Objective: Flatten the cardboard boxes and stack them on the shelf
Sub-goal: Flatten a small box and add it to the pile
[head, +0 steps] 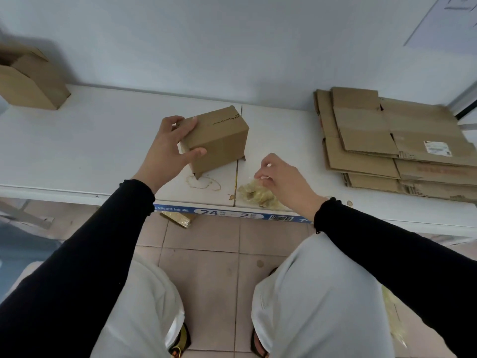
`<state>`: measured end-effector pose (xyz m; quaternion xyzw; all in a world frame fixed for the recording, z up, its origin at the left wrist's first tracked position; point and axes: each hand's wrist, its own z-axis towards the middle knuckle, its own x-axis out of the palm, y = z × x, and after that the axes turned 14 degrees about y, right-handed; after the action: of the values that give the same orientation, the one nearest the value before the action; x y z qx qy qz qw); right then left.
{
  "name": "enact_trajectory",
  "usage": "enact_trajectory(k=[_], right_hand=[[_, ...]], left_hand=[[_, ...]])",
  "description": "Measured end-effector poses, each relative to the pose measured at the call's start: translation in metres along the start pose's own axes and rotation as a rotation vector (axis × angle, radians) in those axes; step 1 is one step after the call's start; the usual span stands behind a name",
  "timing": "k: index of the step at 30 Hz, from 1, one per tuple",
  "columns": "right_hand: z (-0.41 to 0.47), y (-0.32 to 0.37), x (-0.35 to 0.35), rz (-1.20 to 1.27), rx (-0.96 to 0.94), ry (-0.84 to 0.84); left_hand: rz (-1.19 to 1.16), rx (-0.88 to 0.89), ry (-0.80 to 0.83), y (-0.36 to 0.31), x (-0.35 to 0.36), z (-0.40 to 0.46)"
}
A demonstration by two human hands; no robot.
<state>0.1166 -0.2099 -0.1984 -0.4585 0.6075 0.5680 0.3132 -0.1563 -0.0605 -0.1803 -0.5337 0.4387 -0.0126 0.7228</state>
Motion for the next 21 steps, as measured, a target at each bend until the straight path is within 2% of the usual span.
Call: enact_trajectory(k=[5, 8, 12, 14, 16, 18, 19, 21], right_hand=[[-0.014, 0.004, 0.002, -0.45, -0.038, 0.147], [-0.025, -0.01, 0.004, -0.476, -0.029, 0.283], [-0.024, -0.006, 0.0, -0.401, -0.008, 0.257], [-0.013, 0.004, -0.008, -0.232, 0.154, 0.345], [-0.004, 0.008, -0.021, 0.107, 0.318, 0.441], [-0.006, 0.007, -0.033, 0.611, 0.426, 0.41], [-0.008, 0.002, -0.039, 0.768, 0.45, 0.375], [-0.011, -0.007, -0.044, 0.849, 0.45, 0.318]], left_hand=[[-0.006, -0.011, -0.005, 0.001, 0.0, -0.002], [-0.009, -0.006, -0.005, 0.001, -0.001, -0.002], [0.008, -0.008, -0.008, 0.001, -0.002, 0.0], [0.01, -0.002, -0.009, 0.0, -0.001, 0.001], [0.012, 0.001, -0.011, 0.0, -0.001, 0.0], [0.014, -0.002, -0.012, 0.0, -0.001, 0.0], [0.014, -0.004, -0.01, 0.0, -0.002, 0.001], [0.015, -0.01, -0.008, -0.001, -0.002, 0.001]])
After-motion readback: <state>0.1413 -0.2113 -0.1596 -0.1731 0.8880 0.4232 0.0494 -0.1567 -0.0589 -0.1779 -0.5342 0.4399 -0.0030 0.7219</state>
